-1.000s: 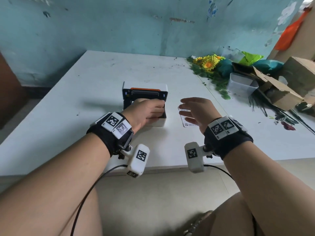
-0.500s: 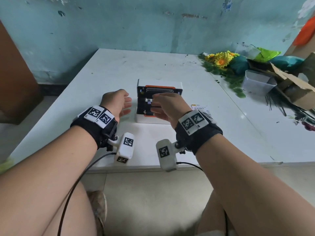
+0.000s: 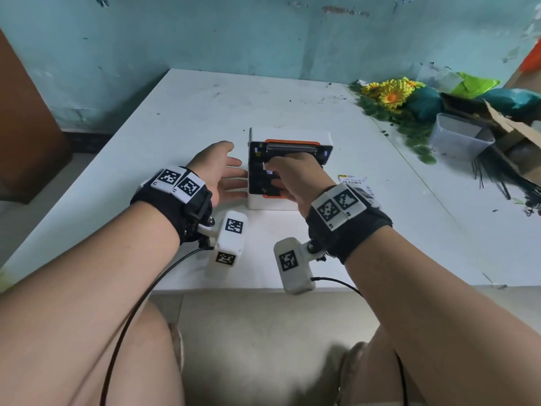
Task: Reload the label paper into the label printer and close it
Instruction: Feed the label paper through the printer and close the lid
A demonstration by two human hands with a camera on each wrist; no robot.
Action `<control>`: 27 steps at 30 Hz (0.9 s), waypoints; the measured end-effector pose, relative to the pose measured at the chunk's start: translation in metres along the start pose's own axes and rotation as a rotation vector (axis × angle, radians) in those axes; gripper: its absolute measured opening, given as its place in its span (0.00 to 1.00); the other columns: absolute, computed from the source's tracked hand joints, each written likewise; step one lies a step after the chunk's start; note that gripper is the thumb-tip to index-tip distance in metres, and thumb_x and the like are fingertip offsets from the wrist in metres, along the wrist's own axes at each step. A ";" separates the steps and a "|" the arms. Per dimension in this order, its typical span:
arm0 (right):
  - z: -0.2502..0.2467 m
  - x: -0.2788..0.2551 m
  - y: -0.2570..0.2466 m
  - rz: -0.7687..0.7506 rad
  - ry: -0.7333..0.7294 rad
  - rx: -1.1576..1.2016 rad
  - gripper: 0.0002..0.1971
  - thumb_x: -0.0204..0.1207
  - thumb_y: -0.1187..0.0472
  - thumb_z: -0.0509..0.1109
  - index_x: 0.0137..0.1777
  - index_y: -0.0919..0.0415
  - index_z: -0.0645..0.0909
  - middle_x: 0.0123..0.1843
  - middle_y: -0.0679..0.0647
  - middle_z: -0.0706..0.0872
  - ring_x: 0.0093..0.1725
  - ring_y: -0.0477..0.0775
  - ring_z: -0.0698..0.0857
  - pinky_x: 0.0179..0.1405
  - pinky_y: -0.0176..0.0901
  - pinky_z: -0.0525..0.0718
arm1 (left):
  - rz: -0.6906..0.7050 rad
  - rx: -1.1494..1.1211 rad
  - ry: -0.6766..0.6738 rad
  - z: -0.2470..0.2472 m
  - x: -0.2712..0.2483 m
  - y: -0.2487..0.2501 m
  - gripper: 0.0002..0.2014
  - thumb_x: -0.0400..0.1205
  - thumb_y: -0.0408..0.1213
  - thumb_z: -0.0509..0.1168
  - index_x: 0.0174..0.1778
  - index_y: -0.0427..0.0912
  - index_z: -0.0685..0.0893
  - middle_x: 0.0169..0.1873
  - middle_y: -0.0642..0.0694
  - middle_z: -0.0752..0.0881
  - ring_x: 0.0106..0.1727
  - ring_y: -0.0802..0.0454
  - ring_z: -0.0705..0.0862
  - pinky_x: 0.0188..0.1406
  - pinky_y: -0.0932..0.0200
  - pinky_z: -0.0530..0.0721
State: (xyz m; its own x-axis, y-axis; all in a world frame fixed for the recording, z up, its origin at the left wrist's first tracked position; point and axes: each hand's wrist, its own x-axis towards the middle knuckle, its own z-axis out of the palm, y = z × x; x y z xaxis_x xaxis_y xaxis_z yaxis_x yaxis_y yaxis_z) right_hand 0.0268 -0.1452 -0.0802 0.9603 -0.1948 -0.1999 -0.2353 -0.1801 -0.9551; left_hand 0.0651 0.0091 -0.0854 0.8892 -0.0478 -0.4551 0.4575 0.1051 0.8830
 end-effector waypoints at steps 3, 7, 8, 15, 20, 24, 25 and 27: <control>-0.009 0.002 0.000 0.016 0.041 0.037 0.08 0.86 0.62 0.72 0.58 0.65 0.89 0.49 0.60 0.83 0.49 0.61 0.86 0.31 0.43 0.85 | -0.008 0.021 -0.037 0.013 -0.001 -0.005 0.21 0.94 0.49 0.56 0.68 0.34 0.81 0.52 0.34 0.91 0.45 0.38 0.93 0.43 0.44 0.93; -0.025 0.004 0.001 0.055 0.164 0.033 0.31 0.91 0.33 0.58 0.60 0.61 0.87 0.52 0.57 0.91 0.54 0.61 0.92 0.61 0.57 0.88 | -0.016 0.073 -0.131 0.037 -0.005 -0.011 0.18 0.94 0.47 0.57 0.66 0.35 0.82 0.49 0.37 0.91 0.54 0.37 0.95 0.58 0.41 0.93; -0.030 0.003 0.000 0.059 0.190 0.028 0.33 0.90 0.29 0.52 0.53 0.57 0.85 0.48 0.55 0.90 0.50 0.57 0.90 0.60 0.56 0.86 | -0.018 0.081 -0.155 0.043 -0.006 -0.012 0.17 0.93 0.46 0.58 0.65 0.36 0.82 0.49 0.37 0.91 0.58 0.36 0.95 0.63 0.40 0.92; -0.060 -0.001 0.002 0.026 0.352 0.076 0.53 0.72 0.13 0.46 0.63 0.64 0.83 0.49 0.56 0.87 0.51 0.60 0.89 0.64 0.58 0.88 | 0.007 0.180 -0.214 0.081 -0.011 -0.015 0.13 0.90 0.47 0.62 0.58 0.42 0.85 0.50 0.42 0.88 0.51 0.43 0.91 0.63 0.45 0.88; -0.059 -0.013 0.009 0.036 0.264 0.022 0.39 0.86 0.26 0.56 0.67 0.62 0.86 0.60 0.60 0.94 0.60 0.61 0.93 0.67 0.54 0.88 | 0.113 0.206 -0.080 0.090 0.009 -0.011 0.24 0.86 0.56 0.63 0.73 0.46 0.84 0.66 0.45 0.87 0.70 0.42 0.85 0.63 0.47 0.80; -0.058 -0.019 0.011 0.081 0.145 0.046 0.40 0.86 0.29 0.64 0.84 0.62 0.78 0.75 0.53 0.87 0.71 0.57 0.86 0.74 0.50 0.78 | 0.071 0.084 -0.232 0.100 0.016 -0.016 0.10 0.84 0.51 0.64 0.44 0.56 0.90 0.37 0.53 0.83 0.52 0.45 0.82 0.57 0.48 0.73; -0.059 -0.020 0.011 0.094 0.139 0.065 0.40 0.83 0.29 0.69 0.82 0.60 0.80 0.74 0.52 0.88 0.68 0.57 0.86 0.72 0.50 0.78 | 0.069 0.075 -0.210 0.102 0.014 -0.017 0.10 0.82 0.49 0.65 0.38 0.54 0.87 0.35 0.52 0.82 0.48 0.44 0.82 0.54 0.50 0.76; -0.062 -0.016 0.012 0.081 0.146 0.124 0.43 0.67 0.26 0.75 0.73 0.58 0.86 0.67 0.55 0.94 0.64 0.60 0.92 0.73 0.57 0.85 | 0.093 0.117 -0.138 0.105 0.012 -0.017 0.14 0.86 0.54 0.62 0.53 0.50 0.88 0.48 0.49 0.89 0.53 0.45 0.89 0.52 0.53 0.83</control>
State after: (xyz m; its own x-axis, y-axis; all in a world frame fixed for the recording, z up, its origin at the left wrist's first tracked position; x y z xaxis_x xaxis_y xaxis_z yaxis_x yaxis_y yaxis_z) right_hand -0.0010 -0.2038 -0.0747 0.9048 -0.3431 -0.2522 -0.2823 -0.0397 -0.9585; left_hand 0.0686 -0.0976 -0.0933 0.9163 -0.1798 -0.3578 0.3636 -0.0008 0.9315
